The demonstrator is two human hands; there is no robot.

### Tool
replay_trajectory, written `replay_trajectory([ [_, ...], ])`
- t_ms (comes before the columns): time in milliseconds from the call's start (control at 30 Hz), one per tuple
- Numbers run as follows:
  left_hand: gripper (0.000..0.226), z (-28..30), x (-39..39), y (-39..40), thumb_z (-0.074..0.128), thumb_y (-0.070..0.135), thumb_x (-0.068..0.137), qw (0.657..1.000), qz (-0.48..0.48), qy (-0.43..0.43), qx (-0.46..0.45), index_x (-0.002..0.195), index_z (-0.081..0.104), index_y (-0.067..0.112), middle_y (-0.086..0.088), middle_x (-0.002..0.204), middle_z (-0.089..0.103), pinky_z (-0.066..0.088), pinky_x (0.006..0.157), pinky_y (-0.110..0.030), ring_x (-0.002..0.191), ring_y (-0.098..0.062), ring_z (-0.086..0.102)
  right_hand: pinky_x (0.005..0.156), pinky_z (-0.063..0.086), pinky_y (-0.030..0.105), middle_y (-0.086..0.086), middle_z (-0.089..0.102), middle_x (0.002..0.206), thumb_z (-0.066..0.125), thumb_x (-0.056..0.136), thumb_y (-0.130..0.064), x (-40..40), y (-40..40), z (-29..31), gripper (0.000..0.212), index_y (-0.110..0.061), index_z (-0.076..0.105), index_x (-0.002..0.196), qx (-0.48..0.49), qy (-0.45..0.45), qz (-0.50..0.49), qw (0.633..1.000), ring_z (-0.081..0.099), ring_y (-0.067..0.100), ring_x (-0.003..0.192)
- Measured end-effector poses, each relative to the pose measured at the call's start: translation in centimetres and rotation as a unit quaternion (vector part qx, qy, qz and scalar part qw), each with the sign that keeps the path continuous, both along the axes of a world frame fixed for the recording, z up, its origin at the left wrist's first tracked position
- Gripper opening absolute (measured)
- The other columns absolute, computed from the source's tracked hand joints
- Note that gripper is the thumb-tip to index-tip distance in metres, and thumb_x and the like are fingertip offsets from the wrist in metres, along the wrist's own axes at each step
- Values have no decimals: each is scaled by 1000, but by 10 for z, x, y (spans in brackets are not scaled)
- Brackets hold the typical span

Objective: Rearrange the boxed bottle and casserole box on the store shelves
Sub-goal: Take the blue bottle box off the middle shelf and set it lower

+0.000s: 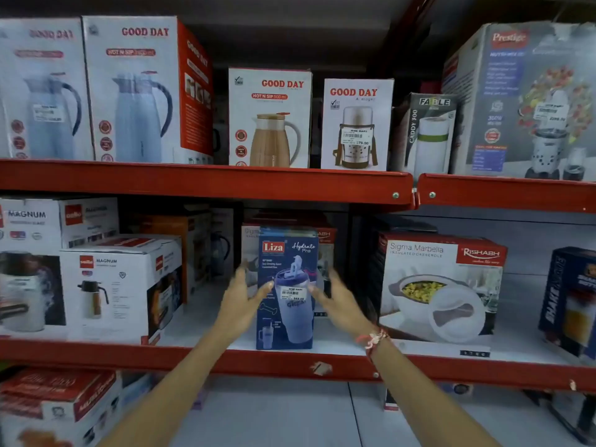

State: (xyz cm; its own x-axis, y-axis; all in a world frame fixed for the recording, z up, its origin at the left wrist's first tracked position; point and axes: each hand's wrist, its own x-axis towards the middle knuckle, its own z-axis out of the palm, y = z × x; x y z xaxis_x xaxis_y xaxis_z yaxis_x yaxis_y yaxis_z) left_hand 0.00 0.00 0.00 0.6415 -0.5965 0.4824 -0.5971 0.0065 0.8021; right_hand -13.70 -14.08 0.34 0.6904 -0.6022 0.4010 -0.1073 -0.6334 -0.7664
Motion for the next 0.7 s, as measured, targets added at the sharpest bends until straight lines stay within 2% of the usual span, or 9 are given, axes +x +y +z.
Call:
replay_trajectory([
  [67,57,-3,1,-2,56,28,92,997,-44,42,56,142,31,19,-4,131,57,52,94,-41,106,-22,62,107,43,38,7,50,149,53,99,-30,6,6,-5,64,-24,21,155,34,32,30,998,47,28,138],
  [167,36,-11,6,-5,55,21,93,995,-31,62,68,128,50,14,-16,122,66,54,92,-48,103,-27,66,104,48,41,5,57,142,52,100,-29,10,5,-19,54,-24,33,151,53,22,23,998,52,25,134],
  [233,35,-9,3,-2,57,20,92,997,-27,54,56,127,52,13,-15,117,69,55,90,-48,103,-27,67,101,50,37,3,60,138,52,100,-28,6,8,-18,50,-23,38,148,49,2,18,999,56,22,130],
  [333,39,-4,-8,6,57,20,92,998,-31,35,41,130,51,13,-10,110,70,56,86,-39,99,-22,67,107,48,39,-3,60,139,51,100,-28,-5,13,-16,52,-26,37,150,37,-30,23,999,54,12,127],
  [400,41,-2,-17,13,57,19,92,999,-38,31,21,132,51,14,-7,107,69,57,87,-40,99,-20,66,104,49,29,-11,61,132,52,100,-29,-15,16,-15,53,-29,36,150,23,-48,25,998,58,-4,118],
  [467,43,-1,-27,20,58,19,91,998,-50,33,1,133,50,17,-6,110,70,57,88,-42,102,-19,67,92,51,11,-15,63,124,53,99,-28,-25,21,-14,55,-30,34,151,17,-65,30,997,58,-23,100],
  [500,42,-1,-32,24,58,19,91,998,-57,33,-11,132,51,21,-4,110,70,58,87,-40,101,-17,68,89,51,8,-14,64,122,53,99,-28,-31,23,-13,56,-30,34,152,14,-73,31,997,58,-26,96],
  [633,35,2,-60,40,58,21,90,997,-73,18,-35,110,52,49,9,101,70,60,79,-30,95,-9,69,102,53,33,-9,66,130,53,98,-31,-59,35,-13,59,-32,32,153,17,-97,41,994,61,-6,113],
  [700,37,0,-76,49,58,21,90,995,-88,33,-41,120,53,43,6,107,71,60,82,-32,98,-9,70,106,50,44,-9,64,136,53,95,-38,-76,40,-17,60,-36,31,152,23,-102,51,993,59,7,125],
])
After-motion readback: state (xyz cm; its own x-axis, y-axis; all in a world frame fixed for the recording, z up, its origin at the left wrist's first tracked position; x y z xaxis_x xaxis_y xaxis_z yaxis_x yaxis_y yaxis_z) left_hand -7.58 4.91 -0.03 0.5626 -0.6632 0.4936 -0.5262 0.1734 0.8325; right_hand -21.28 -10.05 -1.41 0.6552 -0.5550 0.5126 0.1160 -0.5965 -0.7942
